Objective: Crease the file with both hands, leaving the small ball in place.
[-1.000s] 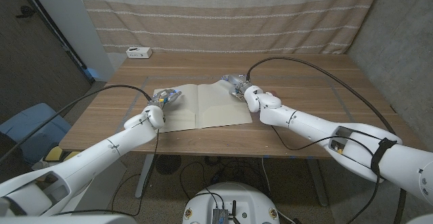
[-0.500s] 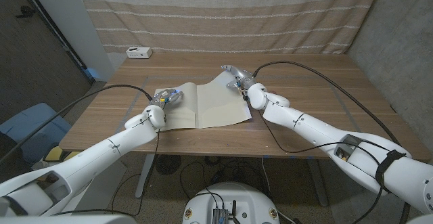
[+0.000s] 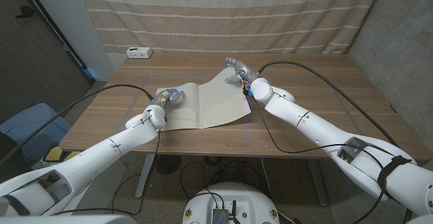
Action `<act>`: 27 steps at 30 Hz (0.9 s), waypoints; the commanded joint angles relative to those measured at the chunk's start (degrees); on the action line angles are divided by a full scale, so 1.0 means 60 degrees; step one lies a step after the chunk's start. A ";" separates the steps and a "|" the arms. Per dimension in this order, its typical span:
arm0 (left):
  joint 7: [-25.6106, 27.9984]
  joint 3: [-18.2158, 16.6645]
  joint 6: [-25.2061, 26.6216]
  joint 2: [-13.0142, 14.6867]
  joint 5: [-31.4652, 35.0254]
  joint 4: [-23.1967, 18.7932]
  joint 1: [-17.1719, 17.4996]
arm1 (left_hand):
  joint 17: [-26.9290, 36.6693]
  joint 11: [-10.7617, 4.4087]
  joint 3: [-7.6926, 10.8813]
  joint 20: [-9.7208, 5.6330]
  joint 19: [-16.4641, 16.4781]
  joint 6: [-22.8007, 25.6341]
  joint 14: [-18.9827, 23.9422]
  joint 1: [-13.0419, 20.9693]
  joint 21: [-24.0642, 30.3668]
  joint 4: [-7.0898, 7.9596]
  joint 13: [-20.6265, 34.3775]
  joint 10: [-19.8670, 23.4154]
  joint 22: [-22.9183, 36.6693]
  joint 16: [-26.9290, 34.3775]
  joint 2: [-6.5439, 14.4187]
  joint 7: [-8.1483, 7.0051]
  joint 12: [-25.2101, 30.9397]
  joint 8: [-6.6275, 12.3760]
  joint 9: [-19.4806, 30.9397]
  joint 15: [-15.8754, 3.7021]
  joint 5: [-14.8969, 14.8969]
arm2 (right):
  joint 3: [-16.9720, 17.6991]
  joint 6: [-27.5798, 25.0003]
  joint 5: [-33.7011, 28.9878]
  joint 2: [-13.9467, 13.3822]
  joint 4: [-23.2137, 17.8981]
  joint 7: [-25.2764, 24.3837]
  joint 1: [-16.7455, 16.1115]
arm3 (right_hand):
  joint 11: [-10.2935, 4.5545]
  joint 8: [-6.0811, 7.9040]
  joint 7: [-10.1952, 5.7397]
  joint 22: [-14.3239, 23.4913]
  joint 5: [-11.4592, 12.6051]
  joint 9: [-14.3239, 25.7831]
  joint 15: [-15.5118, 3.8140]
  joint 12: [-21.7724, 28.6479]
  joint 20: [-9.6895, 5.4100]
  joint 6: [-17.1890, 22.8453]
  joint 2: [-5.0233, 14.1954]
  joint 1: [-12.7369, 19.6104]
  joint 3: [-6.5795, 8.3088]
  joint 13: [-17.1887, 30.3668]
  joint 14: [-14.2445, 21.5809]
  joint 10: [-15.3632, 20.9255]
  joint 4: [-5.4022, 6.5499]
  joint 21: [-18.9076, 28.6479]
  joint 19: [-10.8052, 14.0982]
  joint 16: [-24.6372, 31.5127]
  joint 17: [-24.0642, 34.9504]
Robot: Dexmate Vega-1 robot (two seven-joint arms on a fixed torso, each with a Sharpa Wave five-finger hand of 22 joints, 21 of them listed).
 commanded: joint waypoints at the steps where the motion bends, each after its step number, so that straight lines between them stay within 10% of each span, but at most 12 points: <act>1: 0.0012 -0.0007 -0.0084 -0.0055 0.0026 0.0089 -0.0020 | 0.0005 -0.0016 0.0023 0.0029 0.0062 -0.0039 -0.0075 -0.0030 0.0016 0.0051 0.0027 -0.0051 0.0023 0.0028 -0.0038 -0.0027 -0.0019 -0.0013 -0.0001 -0.0155 0.0065 | 0.0582 0.0415 0.2013 0.0003 -0.0001 0.1165 0.0027 | -0.0037 -0.0091 0.0073 0.0072 -0.0034 0.0035 -0.1092 -0.0052 -0.1110 -0.1827 -0.0120 0.0041 -0.0139 0.0043 0.1022 -0.0333 -0.0001 0.0542 -0.0296 -0.0275 -0.0186; 9: 0.0044 -0.0057 -0.0091 -0.0016 0.0012 0.0034 0.0051 | 0.0002 -0.0010 0.0027 0.0016 0.0071 -0.0058 -0.0113 -0.0034 0.0008 0.0048 0.0027 -0.0090 0.0023 0.0024 -0.0034 -0.0033 -0.0026 -0.0005 -0.0002 -0.0182 0.0067 | 0.0294 0.0855 0.2042 -0.0100 0.0212 0.1365 0.0242 | -0.0036 0.0087 -0.0776 0.0152 -0.0064 0.0059 -0.1095 -0.0185 -0.1109 -0.3432 -0.0044 0.0197 -0.0300 0.0006 0.1122 -0.3347 0.0035 0.1734 -0.1084 -0.0767 -0.0199; 13: 0.0087 -0.0082 -0.0112 0.0009 0.0015 -0.0011 0.0106 | 0.0000 -0.0023 0.0029 0.0011 0.0074 -0.0070 -0.0138 -0.0035 0.0004 0.0046 0.0027 -0.0120 0.0023 0.0019 -0.0031 -0.0040 -0.0033 -0.0003 -0.0002 -0.0186 0.0068 | 0.0349 0.1219 0.2154 -0.0042 0.0355 0.1253 0.0186 | 0.0854 0.0185 0.0010 0.0178 -0.0091 0.0063 -0.1096 -0.0003 -0.1086 -0.3532 -0.0034 0.0183 -0.0382 -0.0015 0.1178 -0.3409 0.0058 0.2227 -0.1254 -0.0865 -0.0162; 15: 0.0103 -0.0094 -0.0103 0.0015 0.0015 -0.0028 0.0125 | -0.0001 -0.0018 0.0031 0.0006 0.0071 -0.0083 -0.0153 -0.0035 0.0001 0.0045 0.0027 -0.0127 0.0023 0.0016 -0.0030 -0.0045 -0.0034 -0.0006 -0.0002 -0.0196 0.0068 | 0.0302 0.1206 0.1931 -0.0072 0.0190 0.0894 0.0108 | 0.1192 0.0394 0.0501 0.0131 -0.0030 0.0047 -0.1095 0.0421 -0.1065 -0.2847 -0.0198 0.0169 -0.0536 -0.0020 0.1358 -0.1936 0.0048 0.2914 -0.1305 -0.0975 -0.0165; 18: 0.0122 -0.0130 -0.0078 0.0018 -0.0011 -0.0053 0.0155 | -0.0003 -0.0015 0.0033 0.0007 0.0079 -0.0120 -0.0163 -0.0035 -0.0001 0.0043 0.0027 -0.0136 0.0023 0.0017 -0.0028 -0.0070 -0.0033 -0.0014 -0.0002 -0.0194 0.0069 | 0.0301 0.0683 0.1730 -0.0099 -0.0286 0.0391 -0.0025 | 0.0572 0.0780 0.1007 -0.0233 0.0086 0.0023 -0.1075 0.1144 -0.1066 -0.0777 -0.0371 0.0208 -0.0673 0.0023 0.1613 0.1733 0.0078 0.4128 -0.1777 -0.1127 0.0086; 20: 0.0125 -0.0138 -0.0122 0.0039 -0.0014 -0.0068 0.0178 | -0.0004 -0.0042 0.0034 0.0003 0.0081 -0.0124 -0.0166 -0.0035 -0.0003 0.0041 0.0027 -0.0141 0.0023 0.0019 -0.0027 -0.0069 -0.0033 -0.0011 -0.0002 -0.0197 0.0070 | 0.0366 -0.0057 0.1743 -0.0094 -0.0749 0.0107 -0.0095 | 0.0459 0.1181 0.0889 -0.0480 0.0077 0.0027 -0.1088 0.1930 -0.1044 0.1499 -0.0306 0.0320 -0.0630 0.0189 0.1486 0.4359 0.0082 0.4727 -0.2304 -0.1318 0.0289; 21: 0.0131 -0.0141 -0.0120 0.0042 -0.0013 -0.0078 0.0186 | -0.0004 -0.0042 0.0035 -0.0011 0.0084 -0.0124 -0.0168 -0.0035 -0.0003 0.0041 0.0027 -0.0145 0.0023 0.0020 -0.0026 -0.0070 -0.0033 -0.0010 -0.0002 -0.0199 0.0070 | 0.0400 -0.0171 0.1784 -0.0075 -0.0830 0.0022 -0.0132 | 0.0463 0.1527 0.0671 -0.0552 0.0047 0.0042 -0.1089 0.2155 -0.1033 0.3179 -0.0282 0.0335 -0.0622 0.0279 0.1420 0.4946 0.0092 0.4996 -0.2550 -0.1422 0.0386; 27: 0.0158 -0.0151 -0.0113 0.0048 -0.0011 -0.0127 0.0238 | -0.0006 -0.0032 0.0037 -0.0010 0.0092 -0.0170 -0.0177 -0.0035 -0.0006 0.0037 0.0027 -0.0143 0.0023 0.0022 -0.0024 -0.0082 -0.0027 -0.0018 -0.0002 -0.0204 0.0071 | 0.0546 -0.0787 0.2063 0.0029 -0.1222 -0.0315 -0.0209 | 0.0268 0.1310 0.0576 -0.0678 -0.0012 0.0047 -0.1007 0.3398 -0.0866 0.4585 0.0472 0.0033 -0.0456 0.0793 0.2610 0.6972 0.0349 0.5358 -0.2911 -0.0980 0.0808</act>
